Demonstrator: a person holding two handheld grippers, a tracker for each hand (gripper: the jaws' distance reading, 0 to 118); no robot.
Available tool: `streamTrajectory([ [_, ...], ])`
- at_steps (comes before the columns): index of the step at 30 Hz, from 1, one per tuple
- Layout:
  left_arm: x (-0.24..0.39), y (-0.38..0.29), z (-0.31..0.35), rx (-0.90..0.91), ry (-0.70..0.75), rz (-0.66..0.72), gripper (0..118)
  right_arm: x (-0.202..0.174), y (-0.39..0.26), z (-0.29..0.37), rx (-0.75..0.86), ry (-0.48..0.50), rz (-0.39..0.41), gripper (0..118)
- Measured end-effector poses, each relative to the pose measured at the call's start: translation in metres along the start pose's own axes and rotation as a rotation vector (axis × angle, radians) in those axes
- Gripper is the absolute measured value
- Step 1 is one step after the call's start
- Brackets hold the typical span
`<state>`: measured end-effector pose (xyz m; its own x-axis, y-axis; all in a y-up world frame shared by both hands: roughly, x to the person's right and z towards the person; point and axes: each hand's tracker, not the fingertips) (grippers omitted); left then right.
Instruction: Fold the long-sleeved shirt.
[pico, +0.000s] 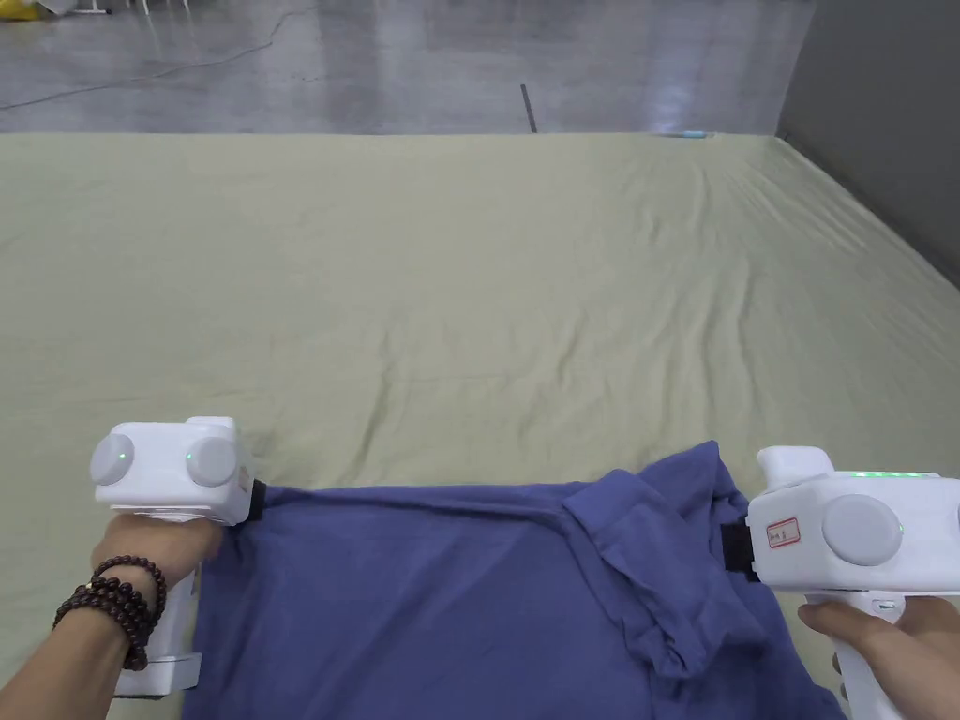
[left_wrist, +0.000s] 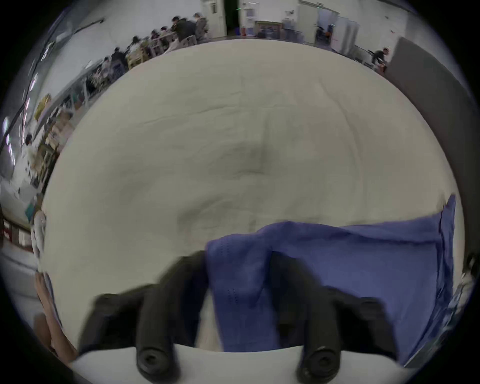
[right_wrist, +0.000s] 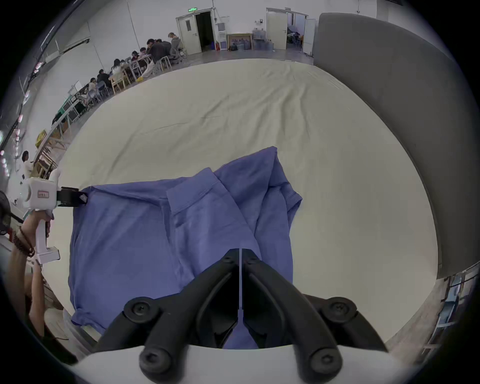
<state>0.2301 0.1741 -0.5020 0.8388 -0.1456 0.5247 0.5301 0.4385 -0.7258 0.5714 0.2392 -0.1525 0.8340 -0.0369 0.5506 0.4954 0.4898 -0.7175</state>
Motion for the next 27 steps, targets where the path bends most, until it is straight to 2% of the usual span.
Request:
streamTrajectory([
  [5,-0.030,-0.011,0.035,0.081,-0.137,0.049,1,0.009,0.034,0.002,0.003,-0.008,0.011,4],
  [11,-0.012,0.001,0.067,0.130,-0.136,0.020,1,0.023,0.125,-0.017,-0.014,-0.048,0.033,4],
  [12,-0.010,0.001,0.067,0.129,-0.140,0.024,1,0.026,0.139,-0.028,-0.028,-0.051,0.030,11],
  [13,-0.007,0.000,0.066,0.129,-0.141,0.025,1,0.031,0.152,-0.042,-0.070,-0.038,0.028,29],
  [14,-0.005,0.001,0.066,0.131,-0.142,0.029,1,0.035,0.161,-0.057,-0.117,-0.016,0.017,54],
  [15,-0.003,0.001,0.065,0.131,-0.139,0.031,1,0.037,0.168,-0.071,-0.156,-0.009,0.003,72],
  [21,0.002,-0.001,0.049,0.107,-0.142,0.050,1,0.044,0.172,-0.142,-0.280,-0.041,-0.002,72],
  [24,-0.002,0.001,0.043,0.094,-0.140,0.053,1,0.042,0.170,-0.158,-0.314,-0.027,-0.041,70],
  [25,0.000,0.001,0.042,0.091,-0.135,0.049,1,0.041,0.169,-0.160,-0.317,-0.020,-0.039,63],
  [26,-0.005,0.001,0.041,0.091,-0.137,0.051,1,0.038,0.167,-0.160,-0.321,-0.015,-0.036,43],
  [27,-0.006,0.001,0.040,0.088,-0.137,0.052,1,0.036,0.164,-0.160,-0.326,0.001,-0.043,15],
])
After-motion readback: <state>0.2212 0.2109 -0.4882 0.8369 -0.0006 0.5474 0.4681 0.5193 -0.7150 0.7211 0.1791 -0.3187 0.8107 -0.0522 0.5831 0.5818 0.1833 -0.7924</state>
